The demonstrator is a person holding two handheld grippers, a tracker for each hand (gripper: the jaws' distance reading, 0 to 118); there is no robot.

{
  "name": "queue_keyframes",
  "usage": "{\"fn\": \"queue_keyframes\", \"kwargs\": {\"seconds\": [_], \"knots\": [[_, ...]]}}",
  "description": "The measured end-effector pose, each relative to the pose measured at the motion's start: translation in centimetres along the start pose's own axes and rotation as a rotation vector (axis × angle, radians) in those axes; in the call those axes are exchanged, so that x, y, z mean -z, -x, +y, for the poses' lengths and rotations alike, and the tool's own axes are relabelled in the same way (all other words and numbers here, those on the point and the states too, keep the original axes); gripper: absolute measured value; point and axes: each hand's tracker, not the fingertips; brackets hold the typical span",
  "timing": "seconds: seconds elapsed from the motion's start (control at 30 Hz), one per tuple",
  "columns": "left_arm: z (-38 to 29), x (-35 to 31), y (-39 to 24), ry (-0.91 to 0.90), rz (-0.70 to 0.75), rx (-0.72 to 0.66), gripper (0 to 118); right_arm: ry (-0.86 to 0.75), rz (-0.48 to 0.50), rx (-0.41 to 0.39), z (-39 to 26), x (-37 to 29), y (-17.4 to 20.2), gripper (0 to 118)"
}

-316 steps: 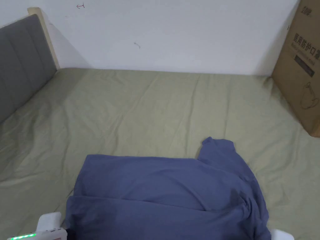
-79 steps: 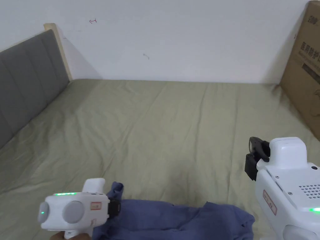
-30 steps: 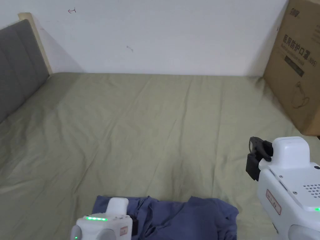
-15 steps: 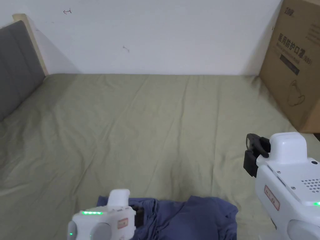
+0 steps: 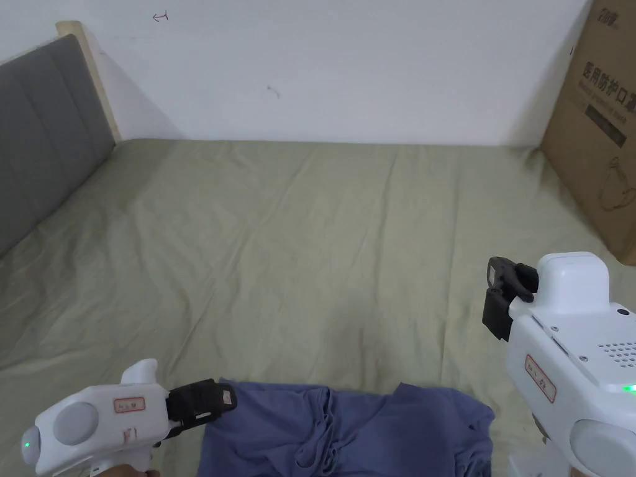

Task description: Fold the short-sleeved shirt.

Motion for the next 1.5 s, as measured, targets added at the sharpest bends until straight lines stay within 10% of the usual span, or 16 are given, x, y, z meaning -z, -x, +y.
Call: {"fn": "queue_keyframes", "kwargs": {"seconds": [0.13,0.5,1.17,1.5], "knots": [[-1.0,2.4,1.3,0.023,0.055,0.007,103,0.031,0.01,-0.004,-0.5,0.4,-0.1,0],[-2.6,5.0,-1.3,0.068,0.124,0.194,14,0.064,-0.008,0.003,-1.2,1.0,-1.0,0],[0.3,-7.5,-0.8,-0.126,0.319,0.267,11,0.025,0.027,0.024,-0.6,-0.1,-0.9,0],[-1.6,-4.3,-13.0,-0.108,0.166,0.446,11,0.016,0.025,0.028,-0.5,-0.8,-1.6,0]]}}
